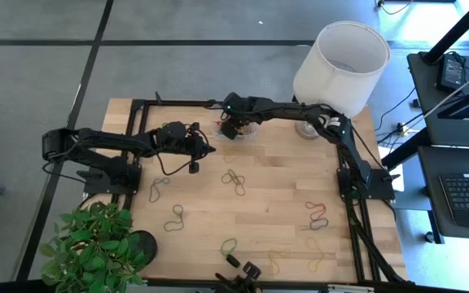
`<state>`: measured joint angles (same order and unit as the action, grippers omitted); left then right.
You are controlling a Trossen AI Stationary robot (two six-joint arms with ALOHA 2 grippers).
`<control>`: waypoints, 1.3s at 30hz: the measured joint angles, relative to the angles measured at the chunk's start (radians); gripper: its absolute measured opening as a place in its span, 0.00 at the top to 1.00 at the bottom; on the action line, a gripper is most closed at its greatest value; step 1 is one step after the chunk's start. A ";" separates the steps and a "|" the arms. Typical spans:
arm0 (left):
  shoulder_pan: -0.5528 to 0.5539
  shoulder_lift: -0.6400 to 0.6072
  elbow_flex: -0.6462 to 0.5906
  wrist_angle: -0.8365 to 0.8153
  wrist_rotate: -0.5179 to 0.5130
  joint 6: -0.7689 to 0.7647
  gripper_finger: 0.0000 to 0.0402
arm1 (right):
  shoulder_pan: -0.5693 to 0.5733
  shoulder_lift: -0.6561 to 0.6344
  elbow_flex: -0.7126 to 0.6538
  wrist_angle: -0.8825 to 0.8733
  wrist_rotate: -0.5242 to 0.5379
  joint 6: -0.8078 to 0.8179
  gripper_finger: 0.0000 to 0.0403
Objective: Pick and place rubber bands into bin
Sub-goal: Put the red rubber band into the transparent bin, then put the green rubber band into the transparent bin
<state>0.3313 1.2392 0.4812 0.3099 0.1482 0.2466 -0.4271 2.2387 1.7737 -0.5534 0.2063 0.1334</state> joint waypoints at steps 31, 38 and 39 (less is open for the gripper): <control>-0.002 0.000 0.000 -0.023 -0.001 0.000 0.98 | 0.101 -0.512 -0.358 -0.034 0.006 0.044 0.84; -0.003 0.000 0.000 -0.021 -0.001 0.000 0.99 | 0.312 -0.880 -0.811 0.219 0.026 0.223 0.90; -0.003 0.000 0.000 -0.020 -0.001 0.000 0.99 | 0.355 -0.924 -0.874 0.264 0.041 0.239 0.91</control>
<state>0.3279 1.2388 0.4812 0.2897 0.1474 0.2467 -0.0717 1.3147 0.8993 -0.2894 0.2471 0.3723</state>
